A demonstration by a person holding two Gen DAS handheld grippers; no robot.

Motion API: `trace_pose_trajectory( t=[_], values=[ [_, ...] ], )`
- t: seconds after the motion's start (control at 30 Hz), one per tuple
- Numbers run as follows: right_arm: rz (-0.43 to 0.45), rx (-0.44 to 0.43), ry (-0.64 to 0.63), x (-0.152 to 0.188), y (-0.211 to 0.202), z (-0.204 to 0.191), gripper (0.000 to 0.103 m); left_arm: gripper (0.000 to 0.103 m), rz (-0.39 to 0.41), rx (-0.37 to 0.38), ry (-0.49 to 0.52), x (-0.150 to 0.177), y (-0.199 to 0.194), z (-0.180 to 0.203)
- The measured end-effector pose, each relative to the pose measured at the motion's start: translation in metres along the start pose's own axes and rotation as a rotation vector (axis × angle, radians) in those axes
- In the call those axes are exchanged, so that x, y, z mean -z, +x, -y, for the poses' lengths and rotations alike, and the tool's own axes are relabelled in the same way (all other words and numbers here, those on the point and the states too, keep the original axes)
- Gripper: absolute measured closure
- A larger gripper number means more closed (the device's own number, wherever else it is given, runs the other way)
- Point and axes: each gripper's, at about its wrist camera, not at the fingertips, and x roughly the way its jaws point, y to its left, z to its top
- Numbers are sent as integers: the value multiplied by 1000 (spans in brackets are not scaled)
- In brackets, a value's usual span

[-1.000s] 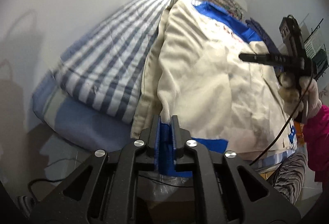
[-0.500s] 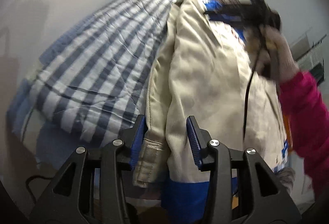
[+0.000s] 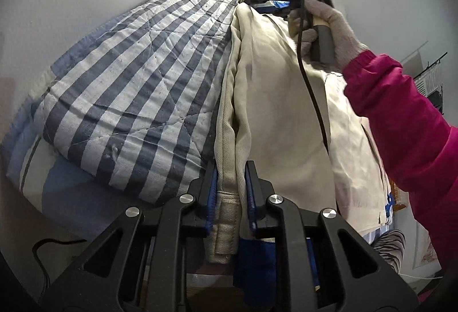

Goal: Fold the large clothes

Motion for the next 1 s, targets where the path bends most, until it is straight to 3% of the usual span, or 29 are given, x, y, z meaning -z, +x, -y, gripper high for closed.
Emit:
trace_pose_trajectory(
  t=[0.13, 0.4, 0.53, 0.7, 0.8, 0.83, 0.93, 1.0],
  values=[
    [-23, 5, -34, 11, -31, -17, 41, 88, 27, 22, 15, -1, -8, 5],
    [-173, 11, -54, 34, -34, -58, 41, 95, 61, 36, 84, -2, -18, 30],
    [-254, 43, -76, 45, -17, -79, 42, 95, 64, 31, 121, -1, -18, 39],
    [-289, 124, -101, 60, 0, -93, 41, 96, 65, 18, 153, 1, -16, 47],
    [-275, 189, -147, 70, 1, -103, 54, 96, 64, 9, 177, 1, -15, 53],
    [-269, 200, -151, 73, 0, -104, 64, 96, 63, 5, 185, 1, -14, 55],
    [-243, 164, -136, 80, -13, -99, 87, 96, 61, -3, 207, 3, -14, 64],
    [-210, 115, -102, 83, -26, -88, 96, 96, 60, -5, 222, 3, -15, 69]
  ],
)
